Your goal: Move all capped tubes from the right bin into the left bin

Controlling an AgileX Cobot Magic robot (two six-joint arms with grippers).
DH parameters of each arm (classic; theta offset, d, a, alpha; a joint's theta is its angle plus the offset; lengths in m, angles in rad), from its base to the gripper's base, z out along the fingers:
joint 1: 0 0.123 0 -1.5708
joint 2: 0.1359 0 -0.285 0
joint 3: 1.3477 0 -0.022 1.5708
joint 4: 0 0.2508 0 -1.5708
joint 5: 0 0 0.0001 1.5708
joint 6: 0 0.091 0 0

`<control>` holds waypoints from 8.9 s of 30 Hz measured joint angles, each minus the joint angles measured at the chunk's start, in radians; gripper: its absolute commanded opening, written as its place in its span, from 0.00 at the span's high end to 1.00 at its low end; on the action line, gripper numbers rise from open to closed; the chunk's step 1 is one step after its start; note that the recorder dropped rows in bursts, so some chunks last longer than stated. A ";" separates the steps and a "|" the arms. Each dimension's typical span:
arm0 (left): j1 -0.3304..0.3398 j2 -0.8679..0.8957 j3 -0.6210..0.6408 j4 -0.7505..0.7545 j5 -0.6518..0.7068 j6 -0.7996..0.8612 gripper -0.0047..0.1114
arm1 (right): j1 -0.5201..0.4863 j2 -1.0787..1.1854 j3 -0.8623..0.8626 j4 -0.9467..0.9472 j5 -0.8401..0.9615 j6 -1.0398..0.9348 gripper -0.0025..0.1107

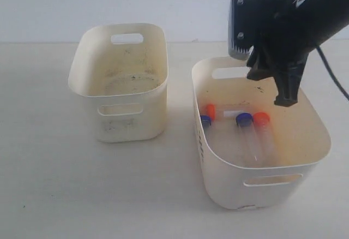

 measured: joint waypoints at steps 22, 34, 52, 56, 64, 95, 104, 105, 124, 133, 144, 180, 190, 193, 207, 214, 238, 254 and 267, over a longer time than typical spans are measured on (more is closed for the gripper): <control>0.000 0.000 0.000 0.000 0.000 0.000 0.92 | 0.000 0.257 0.000 0.059 -0.140 -0.266 0.71; 0.000 0.000 0.000 0.000 0.000 0.000 0.92 | 0.000 0.325 0.000 0.077 -0.190 -0.272 0.55; 0.000 0.000 0.000 0.000 0.000 0.000 0.92 | 0.001 0.361 0.000 0.079 -0.259 -0.272 0.55; 0.000 0.000 0.000 0.000 0.000 0.000 0.92 | 0.001 0.361 0.000 0.079 -0.259 -0.272 0.55; 0.000 0.000 0.000 0.000 0.000 0.000 0.92 | 0.002 0.396 0.000 0.079 -0.265 -0.272 0.55; 0.000 0.000 0.000 0.000 0.000 0.000 0.92 | 0.003 0.466 -0.011 0.090 -0.402 -0.236 0.98; 0.000 0.000 0.000 0.000 0.000 0.000 0.92 | 0.003 0.330 -0.006 0.090 -0.317 -0.209 0.98; 0.000 0.000 0.000 0.000 0.000 0.000 0.92 | 0.003 0.310 -0.006 0.090 -0.303 -0.209 0.98; 0.000 0.000 0.000 0.000 0.000 0.000 0.92 | 0.003 -0.080 -0.069 0.329 -0.174 0.103 0.98; 0.000 0.000 0.000 0.000 0.000 0.000 0.92 | 0.170 0.022 -0.131 0.813 -0.324 0.131 0.98; 0.000 0.000 0.000 0.000 0.000 0.000 0.92 | 0.308 0.280 -0.230 0.922 -0.542 0.209 0.60; 0.000 0.000 0.000 0.000 0.000 0.000 0.92 | 0.112 0.065 -0.277 -0.219 0.239 1.288 0.79; 0.000 0.000 0.000 0.000 0.000 0.000 0.92 | 0.112 0.072 -0.340 -0.135 0.407 1.476 0.79; 0.000 0.000 0.000 0.000 0.000 0.000 0.92 | 0.112 0.104 -0.340 -0.116 0.412 1.532 0.79; 0.000 0.000 0.000 0.000 0.000 0.000 0.92 | 0.112 0.199 -0.292 -0.100 0.413 1.668 0.79; 0.000 0.000 0.000 0.000 0.000 0.000 0.92 | 0.112 0.199 -0.218 -0.109 0.388 1.682 0.79; 0.000 0.000 0.000 0.000 0.000 0.000 0.92 | 0.121 0.302 -0.128 -0.116 0.257 1.711 0.79; 0.000 0.000 0.000 0.000 0.000 0.000 0.92 | 0.121 0.336 -0.125 -0.199 0.237 1.713 0.68; 0.000 0.000 0.000 0.000 0.000 0.000 0.92 | 0.121 0.361 -0.125 -0.198 0.229 1.715 0.58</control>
